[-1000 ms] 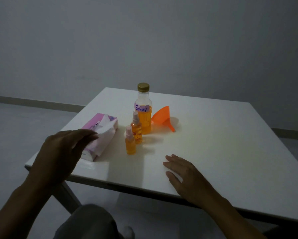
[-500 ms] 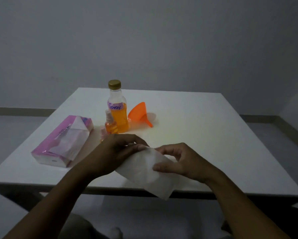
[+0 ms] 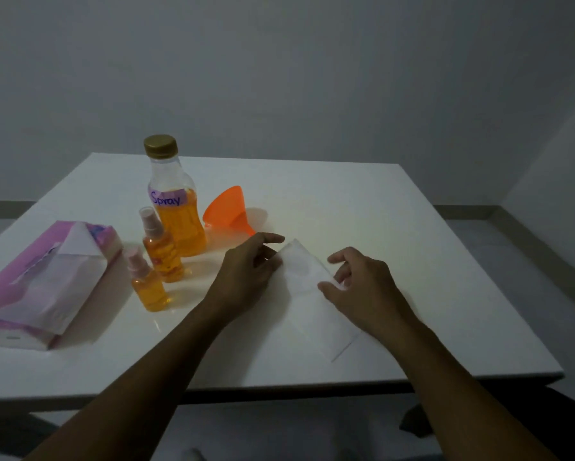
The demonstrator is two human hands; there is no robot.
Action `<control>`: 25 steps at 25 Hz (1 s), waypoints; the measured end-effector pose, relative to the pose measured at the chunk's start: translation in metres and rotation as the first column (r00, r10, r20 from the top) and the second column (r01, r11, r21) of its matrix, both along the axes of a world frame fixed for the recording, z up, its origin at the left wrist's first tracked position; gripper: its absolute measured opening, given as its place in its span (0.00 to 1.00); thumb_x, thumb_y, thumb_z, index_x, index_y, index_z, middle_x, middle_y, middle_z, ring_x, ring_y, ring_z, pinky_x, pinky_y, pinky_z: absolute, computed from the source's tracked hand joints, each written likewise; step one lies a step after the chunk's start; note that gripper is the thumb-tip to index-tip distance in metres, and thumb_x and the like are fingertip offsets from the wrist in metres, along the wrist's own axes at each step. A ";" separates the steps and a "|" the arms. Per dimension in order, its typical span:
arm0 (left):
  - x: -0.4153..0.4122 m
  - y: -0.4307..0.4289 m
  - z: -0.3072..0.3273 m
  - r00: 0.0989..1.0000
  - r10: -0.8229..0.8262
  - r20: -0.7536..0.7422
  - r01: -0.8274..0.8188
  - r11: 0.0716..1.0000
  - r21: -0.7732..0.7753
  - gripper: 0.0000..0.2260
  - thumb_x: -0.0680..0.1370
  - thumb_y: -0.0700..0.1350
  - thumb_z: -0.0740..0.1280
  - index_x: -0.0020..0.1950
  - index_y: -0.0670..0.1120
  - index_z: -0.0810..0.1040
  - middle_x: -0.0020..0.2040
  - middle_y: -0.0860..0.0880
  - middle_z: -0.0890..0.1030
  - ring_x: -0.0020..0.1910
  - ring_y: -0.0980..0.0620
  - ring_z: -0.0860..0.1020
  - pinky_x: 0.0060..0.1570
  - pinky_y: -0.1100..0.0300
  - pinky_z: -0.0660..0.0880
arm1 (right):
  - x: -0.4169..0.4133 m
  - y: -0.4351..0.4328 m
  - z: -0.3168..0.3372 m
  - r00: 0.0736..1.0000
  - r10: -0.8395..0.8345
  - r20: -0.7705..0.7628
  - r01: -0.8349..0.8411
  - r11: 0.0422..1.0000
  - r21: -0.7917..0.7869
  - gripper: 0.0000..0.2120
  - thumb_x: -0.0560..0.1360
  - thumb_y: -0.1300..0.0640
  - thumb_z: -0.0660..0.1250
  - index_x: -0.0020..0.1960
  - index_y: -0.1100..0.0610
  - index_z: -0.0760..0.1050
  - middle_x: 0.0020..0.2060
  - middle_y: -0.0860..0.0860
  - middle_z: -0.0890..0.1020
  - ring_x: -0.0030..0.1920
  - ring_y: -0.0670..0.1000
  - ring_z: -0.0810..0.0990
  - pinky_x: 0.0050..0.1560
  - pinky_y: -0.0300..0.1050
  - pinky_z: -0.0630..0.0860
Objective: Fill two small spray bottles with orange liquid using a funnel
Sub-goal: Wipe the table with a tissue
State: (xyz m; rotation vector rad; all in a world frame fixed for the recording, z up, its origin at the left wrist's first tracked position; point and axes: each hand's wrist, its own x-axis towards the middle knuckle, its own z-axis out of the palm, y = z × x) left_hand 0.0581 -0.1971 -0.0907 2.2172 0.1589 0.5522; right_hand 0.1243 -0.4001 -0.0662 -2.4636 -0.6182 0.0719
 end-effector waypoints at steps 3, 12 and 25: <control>-0.006 0.006 -0.009 0.999 0.037 0.039 -0.042 0.993 0.112 0.18 0.79 0.43 0.64 0.69 0.50 0.70 0.64 0.51 0.77 0.58 0.57 0.77 0.60 0.60 0.74 | -0.009 0.011 -0.016 0.914 0.190 0.358 -0.216 0.976 0.034 0.23 0.77 0.53 0.69 0.70 0.55 0.71 0.67 0.53 0.75 0.69 0.51 0.71 0.68 0.46 0.71; -0.056 0.007 -0.036 0.959 0.198 -0.205 -0.091 0.894 0.438 0.27 0.79 0.57 0.45 0.76 0.50 0.61 0.76 0.49 0.62 0.76 0.53 0.59 0.75 0.50 0.56 | -0.016 0.045 -0.048 0.852 0.509 0.120 -0.439 0.821 -0.364 0.28 0.85 0.46 0.42 0.82 0.55 0.47 0.82 0.51 0.48 0.81 0.48 0.45 0.81 0.51 0.47; -0.054 0.003 -0.035 0.973 0.209 -0.103 -0.131 0.856 0.500 0.19 0.80 0.47 0.56 0.70 0.44 0.71 0.69 0.44 0.73 0.70 0.49 0.69 0.71 0.52 0.60 | 0.055 -0.083 -0.032 0.998 0.067 0.021 -0.067 0.998 0.019 0.43 0.72 0.82 0.49 0.78 0.48 0.60 0.77 0.44 0.59 0.80 0.48 0.56 0.80 0.48 0.53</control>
